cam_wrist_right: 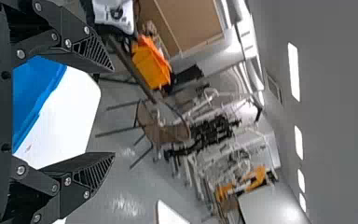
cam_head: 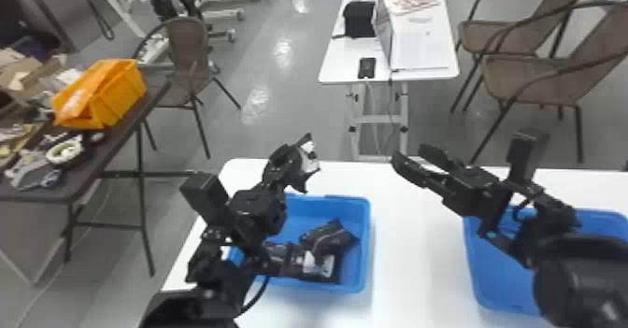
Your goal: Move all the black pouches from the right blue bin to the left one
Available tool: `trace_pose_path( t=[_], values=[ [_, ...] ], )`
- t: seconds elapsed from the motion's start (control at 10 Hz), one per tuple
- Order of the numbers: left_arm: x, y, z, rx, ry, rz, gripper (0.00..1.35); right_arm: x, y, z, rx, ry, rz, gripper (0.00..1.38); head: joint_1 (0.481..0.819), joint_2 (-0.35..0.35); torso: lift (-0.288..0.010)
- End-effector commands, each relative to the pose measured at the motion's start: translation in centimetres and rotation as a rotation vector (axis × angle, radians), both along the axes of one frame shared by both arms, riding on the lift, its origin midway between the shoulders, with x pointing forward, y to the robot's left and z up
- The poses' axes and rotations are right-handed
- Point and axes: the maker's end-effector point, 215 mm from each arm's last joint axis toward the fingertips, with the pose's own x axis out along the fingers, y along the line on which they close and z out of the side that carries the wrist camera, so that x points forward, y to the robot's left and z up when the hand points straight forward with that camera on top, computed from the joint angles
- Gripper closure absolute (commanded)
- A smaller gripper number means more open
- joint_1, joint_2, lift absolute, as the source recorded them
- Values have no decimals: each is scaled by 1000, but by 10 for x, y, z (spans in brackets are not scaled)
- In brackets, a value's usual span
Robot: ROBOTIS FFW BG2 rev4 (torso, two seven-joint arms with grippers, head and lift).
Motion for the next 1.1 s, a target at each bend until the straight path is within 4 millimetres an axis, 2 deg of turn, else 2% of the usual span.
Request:
trace_pose_path(
  t=[0.0, 0.1, 0.3, 0.4, 0.5, 0.6, 0.7, 0.9, 1.0],
  values=[
    [-7, 15, -25, 42, 38, 31, 1216, -13, -40, -25, -11, 32, -87, 469, 695, 202, 0],
    [-12, 19, -47, 79, 68, 39, 1216, -23, -56, -42, -1, 65, -116, 472, 695, 182, 0],
    [-22, 21, -94, 119, 132, 36, 1196, -37, -67, -56, 2, 84, -129, 473, 695, 160, 0],
    [-28, 23, -104, 61, 107, 52, 722, -41, -68, -58, 2, 81, -125, 473, 695, 157, 0],
    [-31, 26, -105, 55, 96, 59, 105, -48, -71, -61, -11, 77, -127, 472, 695, 156, 0],
    [-29, 25, -96, 66, 70, 53, -2, -54, -75, -66, -22, 81, -135, 472, 695, 158, 0],
    [-30, 21, -83, 60, 26, 49, 96, -58, -78, -66, -38, 63, -141, 473, 695, 158, 0],
    [-30, 18, -45, 48, -49, 61, 101, -62, -89, -49, -104, -3, -183, 472, 695, 145, 0],
    [-39, 27, -28, 49, -82, 92, 99, -68, -102, -38, -128, -51, -258, 472, 695, 141, 0]
  ],
)
